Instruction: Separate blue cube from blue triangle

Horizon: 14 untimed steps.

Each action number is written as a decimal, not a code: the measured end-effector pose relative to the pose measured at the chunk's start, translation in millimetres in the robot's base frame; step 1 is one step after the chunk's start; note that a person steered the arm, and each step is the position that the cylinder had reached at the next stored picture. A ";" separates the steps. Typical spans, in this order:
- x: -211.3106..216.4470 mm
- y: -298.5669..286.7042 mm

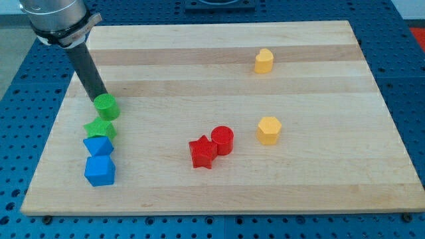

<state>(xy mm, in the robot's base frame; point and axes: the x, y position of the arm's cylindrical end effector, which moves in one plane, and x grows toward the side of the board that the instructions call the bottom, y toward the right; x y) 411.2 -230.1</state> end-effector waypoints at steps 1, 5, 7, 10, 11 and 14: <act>7.5 -0.2; -42.5 74.6; -30.8 94.3; 29.4 94.4; 85.6 106.7; 102.0 135.6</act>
<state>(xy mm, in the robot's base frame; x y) 513.2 -94.5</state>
